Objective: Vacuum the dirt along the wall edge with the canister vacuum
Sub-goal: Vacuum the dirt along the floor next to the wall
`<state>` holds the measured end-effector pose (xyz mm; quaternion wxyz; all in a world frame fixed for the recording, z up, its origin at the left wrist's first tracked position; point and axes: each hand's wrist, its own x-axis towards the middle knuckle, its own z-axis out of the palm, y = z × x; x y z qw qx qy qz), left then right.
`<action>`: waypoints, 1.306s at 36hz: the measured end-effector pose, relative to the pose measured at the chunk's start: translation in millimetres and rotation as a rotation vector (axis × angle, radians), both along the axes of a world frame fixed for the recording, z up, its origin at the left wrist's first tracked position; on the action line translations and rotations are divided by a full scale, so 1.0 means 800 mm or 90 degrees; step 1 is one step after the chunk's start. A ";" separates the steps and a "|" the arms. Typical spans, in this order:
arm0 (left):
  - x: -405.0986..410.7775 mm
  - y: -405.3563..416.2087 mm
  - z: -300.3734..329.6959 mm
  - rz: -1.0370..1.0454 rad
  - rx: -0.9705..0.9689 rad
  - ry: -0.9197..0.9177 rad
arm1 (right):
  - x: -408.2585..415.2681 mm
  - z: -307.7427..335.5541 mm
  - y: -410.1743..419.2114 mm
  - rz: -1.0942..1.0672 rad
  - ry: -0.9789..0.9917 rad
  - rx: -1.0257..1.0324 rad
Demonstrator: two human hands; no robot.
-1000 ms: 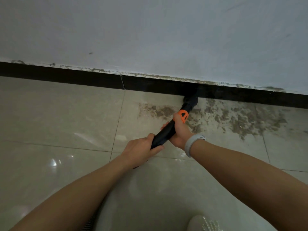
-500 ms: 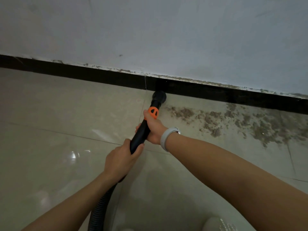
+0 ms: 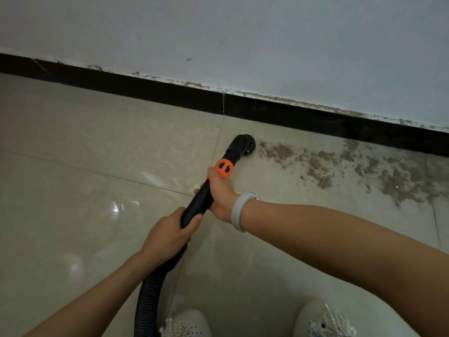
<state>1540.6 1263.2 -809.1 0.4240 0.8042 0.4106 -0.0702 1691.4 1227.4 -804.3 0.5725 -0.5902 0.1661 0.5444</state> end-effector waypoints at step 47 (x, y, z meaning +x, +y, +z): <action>0.047 0.011 -0.005 -0.011 0.001 0.016 | 0.051 0.003 -0.001 -0.011 -0.003 0.017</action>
